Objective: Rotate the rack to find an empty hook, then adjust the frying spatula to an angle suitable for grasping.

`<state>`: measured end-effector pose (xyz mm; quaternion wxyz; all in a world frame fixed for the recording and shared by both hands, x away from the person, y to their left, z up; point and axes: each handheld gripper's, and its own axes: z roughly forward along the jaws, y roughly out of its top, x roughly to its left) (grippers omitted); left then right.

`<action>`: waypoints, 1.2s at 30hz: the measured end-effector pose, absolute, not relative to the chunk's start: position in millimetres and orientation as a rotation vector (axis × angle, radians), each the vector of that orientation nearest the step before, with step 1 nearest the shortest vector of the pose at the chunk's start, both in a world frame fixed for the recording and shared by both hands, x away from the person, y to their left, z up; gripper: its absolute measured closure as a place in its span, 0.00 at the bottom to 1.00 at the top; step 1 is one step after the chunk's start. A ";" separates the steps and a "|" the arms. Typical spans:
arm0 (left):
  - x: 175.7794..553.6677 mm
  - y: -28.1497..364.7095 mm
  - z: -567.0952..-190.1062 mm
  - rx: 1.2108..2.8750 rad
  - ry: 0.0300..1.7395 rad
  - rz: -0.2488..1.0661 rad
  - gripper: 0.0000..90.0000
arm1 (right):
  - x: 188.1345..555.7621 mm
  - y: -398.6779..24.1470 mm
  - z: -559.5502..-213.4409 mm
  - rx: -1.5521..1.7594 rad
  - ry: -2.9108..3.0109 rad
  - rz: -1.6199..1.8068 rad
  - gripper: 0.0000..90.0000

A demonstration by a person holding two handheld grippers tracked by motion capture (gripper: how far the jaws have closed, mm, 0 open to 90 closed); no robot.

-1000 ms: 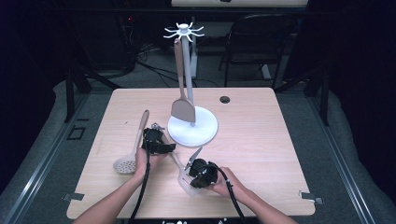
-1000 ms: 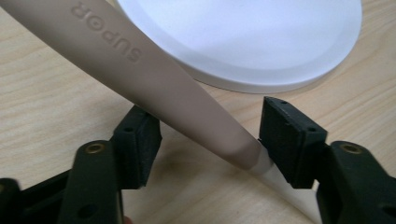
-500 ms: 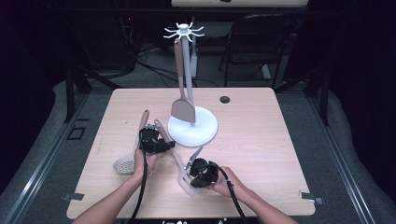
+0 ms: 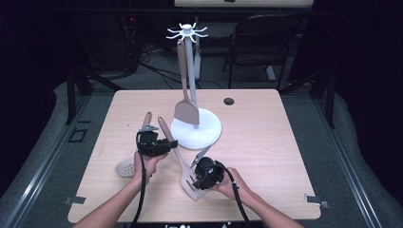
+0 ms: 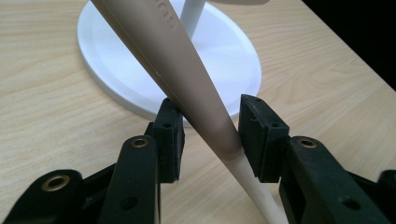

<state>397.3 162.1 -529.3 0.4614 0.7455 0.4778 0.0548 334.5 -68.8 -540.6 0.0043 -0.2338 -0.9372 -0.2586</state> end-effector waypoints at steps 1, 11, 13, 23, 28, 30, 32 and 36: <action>396.5 162.3 -528.1 1.833 1.171 0.133 0.69 | 335.5 -69.6 -538.8 -0.747 -2.950 -0.793 0.70; 389.6 160.7 -521.3 1.804 1.137 0.147 0.71 | 343.7 -65.6 -536.2 -0.870 -2.930 -0.908 0.58; 387.9 160.6 -519.7 1.799 1.129 0.151 0.71 | 346.0 -64.0 -534.9 -0.879 -2.935 -0.919 0.57; 377.3 157.7 -508.6 1.776 1.064 0.177 0.73 | 353.0 -61.8 -535.4 -0.938 -2.886 -0.986 0.56; 374.5 156.6 -506.2 1.770 1.034 0.189 0.74 | 353.7 -63.7 -534.3 -0.946 -2.841 -1.036 0.57; 373.7 156.5 -505.7 1.763 1.031 0.187 0.75 | 354.1 -64.0 -533.8 -0.947 -2.836 -1.041 0.58; 373.0 156.4 -504.8 1.761 1.020 0.187 0.75 | 354.1 -64.0 -533.3 -0.952 -2.828 -1.051 0.58; 371.4 155.9 -503.3 1.752 1.006 0.182 0.76 | 353.7 -64.1 -533.0 -0.976 -2.795 -1.090 0.60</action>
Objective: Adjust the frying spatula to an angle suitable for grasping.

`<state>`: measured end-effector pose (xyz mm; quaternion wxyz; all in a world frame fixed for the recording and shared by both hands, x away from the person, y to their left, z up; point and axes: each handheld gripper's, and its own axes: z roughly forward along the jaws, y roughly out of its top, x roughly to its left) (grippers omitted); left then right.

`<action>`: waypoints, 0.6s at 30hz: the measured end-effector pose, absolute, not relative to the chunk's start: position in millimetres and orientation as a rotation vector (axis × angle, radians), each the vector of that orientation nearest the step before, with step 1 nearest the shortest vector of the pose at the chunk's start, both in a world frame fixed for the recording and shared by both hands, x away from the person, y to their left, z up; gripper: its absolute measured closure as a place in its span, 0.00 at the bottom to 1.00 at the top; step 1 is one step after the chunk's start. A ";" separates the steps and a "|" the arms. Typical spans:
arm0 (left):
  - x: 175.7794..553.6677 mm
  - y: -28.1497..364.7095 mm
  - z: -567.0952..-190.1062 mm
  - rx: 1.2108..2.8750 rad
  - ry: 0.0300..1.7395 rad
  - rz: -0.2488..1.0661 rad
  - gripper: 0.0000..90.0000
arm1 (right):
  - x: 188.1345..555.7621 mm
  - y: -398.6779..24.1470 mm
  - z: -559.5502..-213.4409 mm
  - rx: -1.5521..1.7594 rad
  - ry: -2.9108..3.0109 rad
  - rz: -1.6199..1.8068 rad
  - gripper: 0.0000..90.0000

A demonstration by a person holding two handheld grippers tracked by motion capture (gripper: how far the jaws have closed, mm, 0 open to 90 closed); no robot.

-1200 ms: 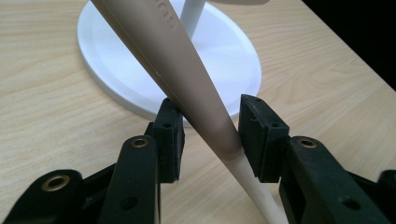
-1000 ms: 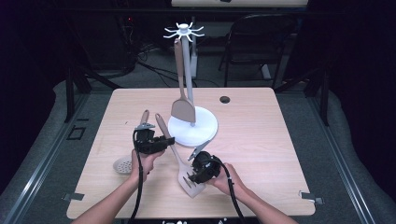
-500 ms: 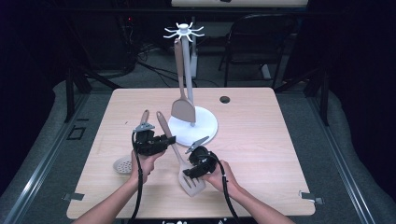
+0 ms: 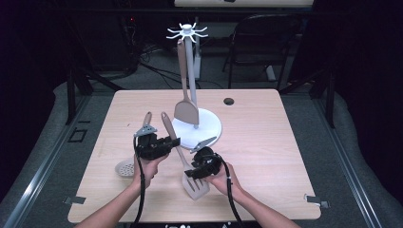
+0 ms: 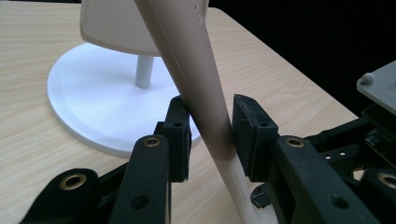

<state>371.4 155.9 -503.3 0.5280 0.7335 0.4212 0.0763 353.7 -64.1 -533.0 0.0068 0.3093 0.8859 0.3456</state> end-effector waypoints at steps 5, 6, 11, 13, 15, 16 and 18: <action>370.6 155.8 -502.2 1.751 0.996 0.179 0.76 | 355.0 -64.4 -532.0 0.950 2.776 1.107 0.61; 370.8 155.9 -501.5 1.761 0.990 0.182 0.76 | 354.7 -64.2 -531.8 0.953 2.770 1.112 0.62; 368.9 154.1 -498.7 1.774 0.959 0.190 0.76 | 353.4 -61.4 -531.1 0.945 2.747 1.147 0.63; 368.2 153.3 -498.6 1.770 0.958 0.188 0.76 | 352.2 -59.5 -530.2 0.935 2.736 1.146 0.66; 368.4 153.3 -499.2 1.765 0.953 0.180 0.76 | 351.1 -58.9 -528.8 0.928 2.709 1.148 0.70; 368.6 153.3 -499.6 1.764 0.951 0.177 0.76 | 351.5 -59.7 -528.2 0.922 2.709 1.154 0.72; 368.9 153.2 -500.9 1.759 0.948 0.168 0.76 | 351.7 -61.0 -527.2 0.931 2.705 1.155 0.74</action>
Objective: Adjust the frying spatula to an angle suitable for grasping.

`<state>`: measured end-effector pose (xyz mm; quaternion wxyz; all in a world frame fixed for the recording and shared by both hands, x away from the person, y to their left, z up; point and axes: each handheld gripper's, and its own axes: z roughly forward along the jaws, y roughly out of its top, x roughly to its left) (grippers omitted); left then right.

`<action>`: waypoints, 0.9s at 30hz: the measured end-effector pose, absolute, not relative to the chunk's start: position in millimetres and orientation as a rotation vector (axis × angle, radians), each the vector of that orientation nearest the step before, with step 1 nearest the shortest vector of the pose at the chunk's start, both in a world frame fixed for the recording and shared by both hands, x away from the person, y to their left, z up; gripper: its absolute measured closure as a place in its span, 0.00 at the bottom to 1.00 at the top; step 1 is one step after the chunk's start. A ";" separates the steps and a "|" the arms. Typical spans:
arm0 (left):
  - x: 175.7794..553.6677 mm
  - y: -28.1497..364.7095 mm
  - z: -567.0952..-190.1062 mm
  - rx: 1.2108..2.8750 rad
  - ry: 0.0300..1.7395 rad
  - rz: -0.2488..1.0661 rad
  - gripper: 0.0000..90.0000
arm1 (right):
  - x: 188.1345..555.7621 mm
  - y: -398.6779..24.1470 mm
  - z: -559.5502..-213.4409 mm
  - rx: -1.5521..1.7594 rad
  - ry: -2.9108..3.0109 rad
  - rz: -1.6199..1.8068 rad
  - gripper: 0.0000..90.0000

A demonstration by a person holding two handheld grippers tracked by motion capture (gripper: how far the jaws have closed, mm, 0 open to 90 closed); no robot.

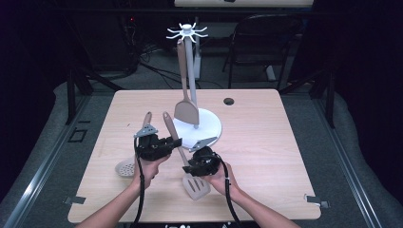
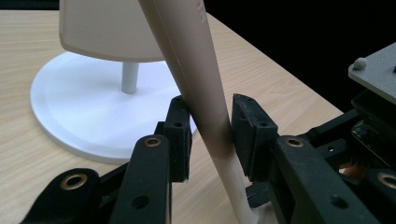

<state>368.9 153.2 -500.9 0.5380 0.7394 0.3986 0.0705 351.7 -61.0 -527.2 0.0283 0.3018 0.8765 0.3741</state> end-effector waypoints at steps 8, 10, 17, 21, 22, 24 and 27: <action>369.2 149.8 -507.5 1.768 0.936 0.118 0.76 | 352.0 -62.5 -526.9 0.949 2.684 1.167 0.77; 368.7 148.3 -508.1 1.775 0.935 0.119 0.77 | 351.9 -62.8 -526.7 0.950 2.679 1.173 0.77; 367.0 146.0 -508.7 1.761 0.930 0.107 0.79 | 351.7 -64.3 -524.9 0.947 2.672 1.183 0.78; 366.6 146.0 -507.5 1.737 0.920 0.084 0.81 | 350.9 -65.3 -523.0 0.944 2.667 1.188 0.78; 366.8 145.8 -506.1 1.739 0.916 0.079 0.81 | 350.6 -65.8 -522.5 0.941 2.666 1.193 0.78; 366.4 145.3 -503.3 1.732 0.905 0.065 0.82 | 350.5 -67.4 -521.3 0.934 2.659 1.207 0.77; 365.3 143.7 -498.9 1.717 0.887 0.048 0.83 | 350.0 -70.2 -518.7 0.935 2.646 1.213 0.70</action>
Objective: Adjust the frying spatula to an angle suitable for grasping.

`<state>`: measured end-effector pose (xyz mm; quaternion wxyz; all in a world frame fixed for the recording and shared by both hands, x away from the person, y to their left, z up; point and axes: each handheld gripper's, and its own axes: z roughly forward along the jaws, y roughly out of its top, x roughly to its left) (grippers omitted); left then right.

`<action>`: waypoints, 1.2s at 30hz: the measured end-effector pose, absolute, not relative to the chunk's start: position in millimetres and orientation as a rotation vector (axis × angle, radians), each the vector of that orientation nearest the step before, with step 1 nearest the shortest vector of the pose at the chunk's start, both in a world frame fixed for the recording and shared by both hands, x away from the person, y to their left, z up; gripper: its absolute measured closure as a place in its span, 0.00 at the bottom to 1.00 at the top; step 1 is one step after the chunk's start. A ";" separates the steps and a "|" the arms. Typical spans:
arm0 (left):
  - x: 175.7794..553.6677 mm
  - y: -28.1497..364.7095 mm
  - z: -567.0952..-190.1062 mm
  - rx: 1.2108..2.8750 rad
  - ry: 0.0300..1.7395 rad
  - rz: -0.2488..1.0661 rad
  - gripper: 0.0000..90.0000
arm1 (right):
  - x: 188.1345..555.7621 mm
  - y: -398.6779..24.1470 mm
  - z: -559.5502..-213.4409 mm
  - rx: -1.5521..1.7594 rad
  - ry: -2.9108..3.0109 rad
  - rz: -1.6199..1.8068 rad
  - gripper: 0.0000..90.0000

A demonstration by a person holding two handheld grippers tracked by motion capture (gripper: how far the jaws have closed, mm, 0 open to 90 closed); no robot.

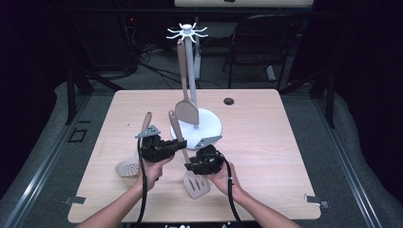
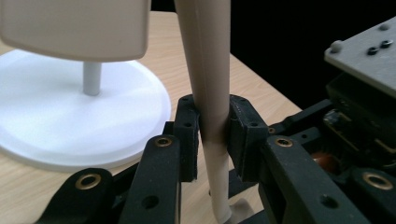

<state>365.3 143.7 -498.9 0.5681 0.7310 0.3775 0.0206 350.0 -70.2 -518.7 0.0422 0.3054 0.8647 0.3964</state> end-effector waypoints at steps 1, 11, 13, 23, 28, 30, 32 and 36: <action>365.0 143.0 -497.0 1.709 0.883 0.039 0.84 | 350.0 -71.5 -518.1 0.939 2.649 1.215 0.66; 364.0 136.4 -481.4 1.724 0.797 0.042 0.86 | 352.0 -92.1 -513.5 0.921 2.690 1.227 0.25; 364.2 135.8 -477.9 1.732 0.772 0.051 0.86 | 352.2 -99.0 -512.4 0.934 2.690 1.212 0.18; 366.7 133.1 -467.2 1.771 0.703 0.098 0.86 | 363.0 -136.1 -512.1 1.015 2.616 1.138 0.09; 370.6 130.7 -463.8 1.803 0.671 0.124 0.86 | 369.7 -146.1 -513.4 1.024 2.595 1.065 0.07; 372.3 129.5 -462.7 1.808 0.669 0.124 0.86 | 373.0 -151.4 -514.3 1.034 2.590 1.039 0.07; 374.8 128.5 -461.8 1.812 0.664 0.124 0.86 | 376.2 -156.7 -515.0 1.047 2.584 1.013 0.06; 380.5 126.4 -460.3 1.826 0.650 0.130 0.86 | 380.9 -164.8 -516.4 1.072 2.565 0.975 0.06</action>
